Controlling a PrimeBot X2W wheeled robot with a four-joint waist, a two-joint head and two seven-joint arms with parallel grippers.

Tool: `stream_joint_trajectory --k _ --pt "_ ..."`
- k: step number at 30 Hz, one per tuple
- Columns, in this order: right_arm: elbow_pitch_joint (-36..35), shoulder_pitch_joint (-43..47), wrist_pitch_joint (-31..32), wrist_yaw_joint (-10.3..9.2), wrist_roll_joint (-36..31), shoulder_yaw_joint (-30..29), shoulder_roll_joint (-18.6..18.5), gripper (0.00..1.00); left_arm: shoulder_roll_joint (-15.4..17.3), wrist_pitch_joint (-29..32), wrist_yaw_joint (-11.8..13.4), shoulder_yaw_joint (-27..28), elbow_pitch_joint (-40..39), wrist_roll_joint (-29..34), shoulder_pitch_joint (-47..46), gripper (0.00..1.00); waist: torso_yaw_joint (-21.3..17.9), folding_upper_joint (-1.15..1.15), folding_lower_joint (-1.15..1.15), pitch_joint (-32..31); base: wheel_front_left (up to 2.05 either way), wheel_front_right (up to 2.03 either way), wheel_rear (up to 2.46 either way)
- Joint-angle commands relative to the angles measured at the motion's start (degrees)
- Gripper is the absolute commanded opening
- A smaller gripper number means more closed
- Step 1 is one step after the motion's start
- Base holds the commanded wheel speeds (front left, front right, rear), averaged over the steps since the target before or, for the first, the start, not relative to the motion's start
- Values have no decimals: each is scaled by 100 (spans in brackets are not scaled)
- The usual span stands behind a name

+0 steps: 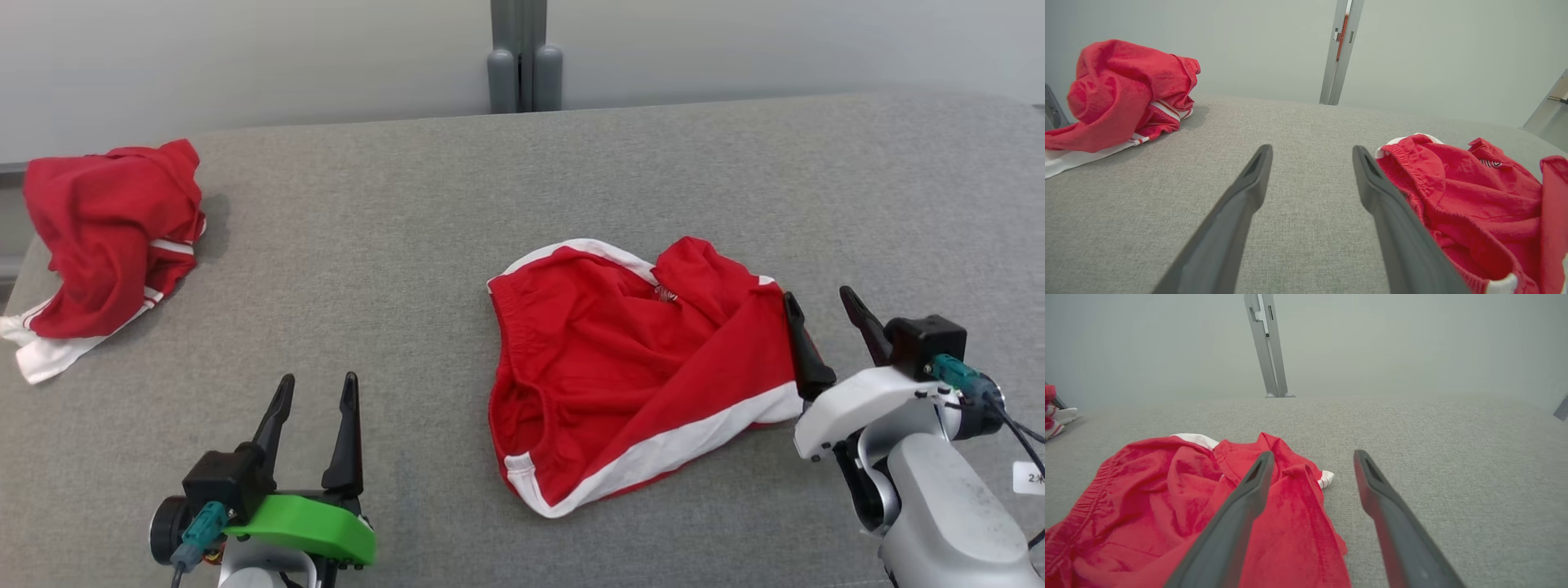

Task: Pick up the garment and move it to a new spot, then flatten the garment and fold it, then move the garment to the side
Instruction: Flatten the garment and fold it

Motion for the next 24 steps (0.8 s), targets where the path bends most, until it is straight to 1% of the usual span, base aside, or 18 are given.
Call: stream_joint_trajectory --k 1,5,12,20,24 --pt "-192 216 -17 -8 -56 -39 -5 100 11 -4 5 52 -24 40 80 100 -202 0 0 -92 0 0 0" --pt "-800 661 -18 -8 -144 -173 67 100 11 -4 -20 190 -27 107 141 100 -384 0 0 -165 0 0 0" --pt "-1658 1363 -18 -8 -341 -350 202 100 11 -4 -54 399 -35 225 259 100 -630 0 0 -283 0 0 0" --pt "-2418 1982 -18 -8 -542 -490 379 100 10 -4 -80 459 -43 265 345 100 -720 0 0 -393 0 0 0" --pt "-2634 2169 -18 -8 -599 -455 407 100 10 -4 -83 533 -26 309 373 100 -728 0 0 -430 0 0 0"
